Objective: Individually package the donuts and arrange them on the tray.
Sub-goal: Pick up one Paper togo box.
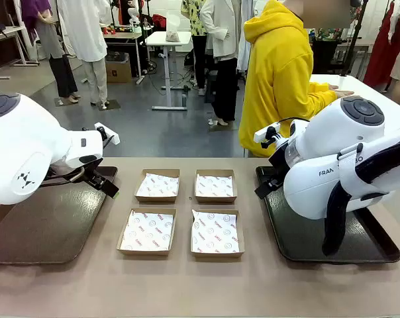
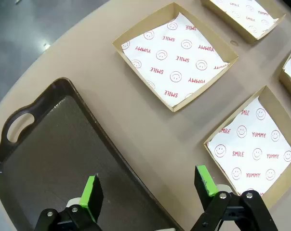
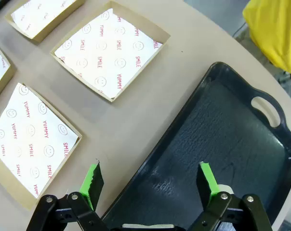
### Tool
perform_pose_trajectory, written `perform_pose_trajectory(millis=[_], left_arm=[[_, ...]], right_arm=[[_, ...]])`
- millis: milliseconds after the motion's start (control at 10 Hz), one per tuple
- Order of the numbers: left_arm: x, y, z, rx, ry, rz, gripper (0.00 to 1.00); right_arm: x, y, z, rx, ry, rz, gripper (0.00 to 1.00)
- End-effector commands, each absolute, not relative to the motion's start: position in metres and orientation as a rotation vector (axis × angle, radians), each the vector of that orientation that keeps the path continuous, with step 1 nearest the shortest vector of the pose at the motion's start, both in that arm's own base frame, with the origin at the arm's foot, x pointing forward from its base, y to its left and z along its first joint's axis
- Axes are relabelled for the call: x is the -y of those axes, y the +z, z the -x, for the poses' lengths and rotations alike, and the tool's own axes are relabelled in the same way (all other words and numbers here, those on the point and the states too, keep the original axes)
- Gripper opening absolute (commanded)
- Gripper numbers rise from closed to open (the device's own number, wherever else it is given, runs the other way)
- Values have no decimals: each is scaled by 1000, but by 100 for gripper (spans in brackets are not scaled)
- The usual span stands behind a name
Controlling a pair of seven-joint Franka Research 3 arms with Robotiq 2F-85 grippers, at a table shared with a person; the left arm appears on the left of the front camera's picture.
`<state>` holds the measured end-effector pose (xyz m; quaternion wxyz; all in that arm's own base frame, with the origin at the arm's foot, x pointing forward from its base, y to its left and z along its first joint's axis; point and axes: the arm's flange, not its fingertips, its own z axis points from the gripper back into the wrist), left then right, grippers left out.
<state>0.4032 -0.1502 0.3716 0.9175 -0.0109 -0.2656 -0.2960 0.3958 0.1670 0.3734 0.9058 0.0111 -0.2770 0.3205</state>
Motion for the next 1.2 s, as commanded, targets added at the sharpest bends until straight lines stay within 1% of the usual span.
perform_pose_trajectory(millis=[0, 1100], left_arm=[[150, 372, -403, 547, -609, 22, 100], [150, 372, -403, 547, -609, 22, 100]], right_arm=[[-167, 373, -396, 572, 662, -23, 100], [-167, 373, -396, 572, 662, -23, 100]])
